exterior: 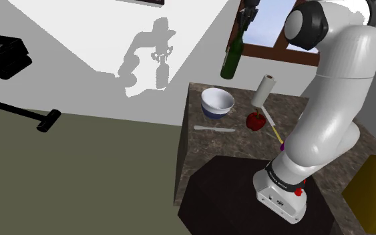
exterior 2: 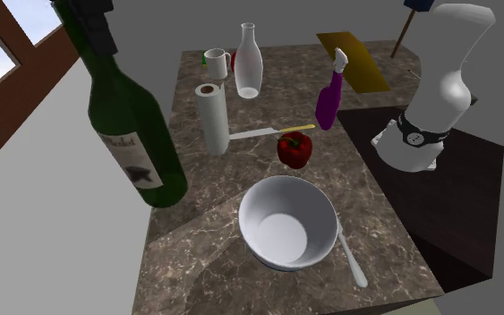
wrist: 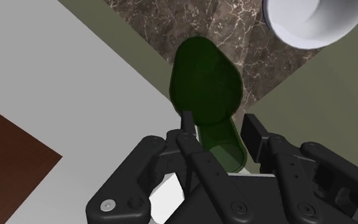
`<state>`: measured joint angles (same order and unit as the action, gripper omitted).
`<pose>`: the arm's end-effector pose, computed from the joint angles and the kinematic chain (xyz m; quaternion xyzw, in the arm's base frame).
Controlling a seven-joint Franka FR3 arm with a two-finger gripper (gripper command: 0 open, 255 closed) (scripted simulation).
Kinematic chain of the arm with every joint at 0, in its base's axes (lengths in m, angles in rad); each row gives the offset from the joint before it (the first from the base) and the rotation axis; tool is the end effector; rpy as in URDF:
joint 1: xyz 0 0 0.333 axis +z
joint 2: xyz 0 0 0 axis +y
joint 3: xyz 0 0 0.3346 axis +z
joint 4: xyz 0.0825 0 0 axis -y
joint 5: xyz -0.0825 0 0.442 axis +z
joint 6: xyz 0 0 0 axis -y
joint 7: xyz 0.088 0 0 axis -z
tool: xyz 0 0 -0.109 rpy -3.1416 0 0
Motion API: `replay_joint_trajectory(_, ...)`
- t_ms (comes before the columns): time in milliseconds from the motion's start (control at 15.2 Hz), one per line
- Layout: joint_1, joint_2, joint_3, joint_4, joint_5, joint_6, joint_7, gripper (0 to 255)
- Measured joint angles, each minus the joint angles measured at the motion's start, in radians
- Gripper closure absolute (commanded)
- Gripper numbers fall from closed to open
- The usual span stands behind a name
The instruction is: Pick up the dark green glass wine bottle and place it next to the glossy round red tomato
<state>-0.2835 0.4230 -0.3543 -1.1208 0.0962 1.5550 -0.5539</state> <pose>0.6315 -0.3796 0.6042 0.9993 -0.0246 0.0015 0.0290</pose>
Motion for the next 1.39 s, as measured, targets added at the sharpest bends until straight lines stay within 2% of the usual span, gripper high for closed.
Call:
replay_joint_trajectory(396, -0.023, 0.042, 0.001, 0.147, 0.014, -0.106, -0.004, 255)
replay_joint_trajectory(594, -0.049, 0.094, 0.004, 0.278, 0.031, -0.184, -0.005, 255)
replay_joint_trajectory(660, -0.052, 0.084, 0.001, 0.270, 0.029, -0.186, -0.013, 255)
replay_joint_trajectory(858, -0.029, -0.063, -0.020, 0.047, -0.012, -0.107, -0.046, 255)
replay_joint_trajectory(1122, -0.030, -0.198, -0.042, -0.144, -0.054, -0.044, -0.092, 255)
replay_joint_trajectory(1386, -0.047, -0.316, -0.067, -0.291, -0.095, -0.005, -0.143, 255)
